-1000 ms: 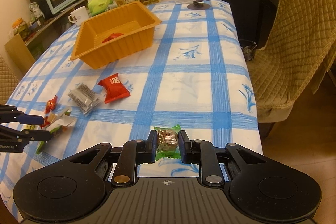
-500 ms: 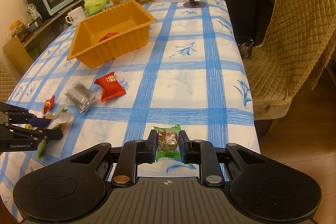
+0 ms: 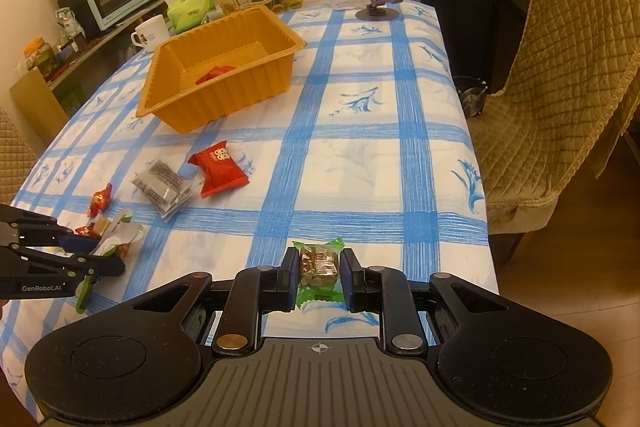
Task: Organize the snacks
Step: 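Grasp the green-labelled packet with the right tool while the left grasps the silver pouch, then carry both packets over the orange tray and open both tools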
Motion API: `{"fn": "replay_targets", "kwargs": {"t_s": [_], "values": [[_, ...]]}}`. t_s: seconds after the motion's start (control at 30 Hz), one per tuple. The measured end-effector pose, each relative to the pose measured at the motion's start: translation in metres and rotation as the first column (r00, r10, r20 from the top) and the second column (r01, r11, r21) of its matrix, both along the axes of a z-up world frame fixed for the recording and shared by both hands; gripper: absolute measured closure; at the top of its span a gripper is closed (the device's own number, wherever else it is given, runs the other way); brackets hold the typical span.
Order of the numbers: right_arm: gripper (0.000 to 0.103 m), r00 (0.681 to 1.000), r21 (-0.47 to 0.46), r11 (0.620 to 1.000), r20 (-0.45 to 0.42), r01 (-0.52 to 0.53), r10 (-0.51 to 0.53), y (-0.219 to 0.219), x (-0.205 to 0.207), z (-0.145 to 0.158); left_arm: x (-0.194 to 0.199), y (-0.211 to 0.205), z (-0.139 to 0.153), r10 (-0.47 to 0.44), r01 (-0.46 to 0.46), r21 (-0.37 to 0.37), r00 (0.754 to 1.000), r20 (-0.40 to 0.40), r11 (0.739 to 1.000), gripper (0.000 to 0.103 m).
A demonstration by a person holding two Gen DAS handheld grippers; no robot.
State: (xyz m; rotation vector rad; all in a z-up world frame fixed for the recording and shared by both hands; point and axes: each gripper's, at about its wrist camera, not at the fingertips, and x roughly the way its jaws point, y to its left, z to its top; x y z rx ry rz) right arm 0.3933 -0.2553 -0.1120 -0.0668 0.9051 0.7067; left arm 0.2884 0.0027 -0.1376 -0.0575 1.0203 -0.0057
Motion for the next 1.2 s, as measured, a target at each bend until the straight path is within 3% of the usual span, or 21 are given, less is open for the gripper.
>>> {"fn": "replay_targets", "kwargs": {"t_s": [0.37,0.63,1.0,1.2], "values": [[0.081,0.996,0.043,0.996,0.008,-0.084,0.084,0.026,0.0,0.013,-0.013,0.019,0.037,0.093,-0.09,-0.04,0.993,0.07,0.995,0.076],[0.081,0.987,0.099,0.983,0.045,-0.156,0.152,0.061,0.018,0.033,0.003,0.037,0.071,0.137,-0.132,-0.041,0.982,0.131,0.99,0.076],[0.081,0.973,0.163,0.964,0.137,-0.21,0.188,0.13,0.072,0.068,0.082,0.073,0.112,0.168,-0.167,-0.025,0.961,0.221,0.986,0.076],[0.081,0.977,0.187,0.963,0.129,-0.193,0.17,0.164,0.113,0.076,0.133,0.097,0.122,0.192,-0.185,-0.052,0.954,0.231,0.981,0.076]]}}
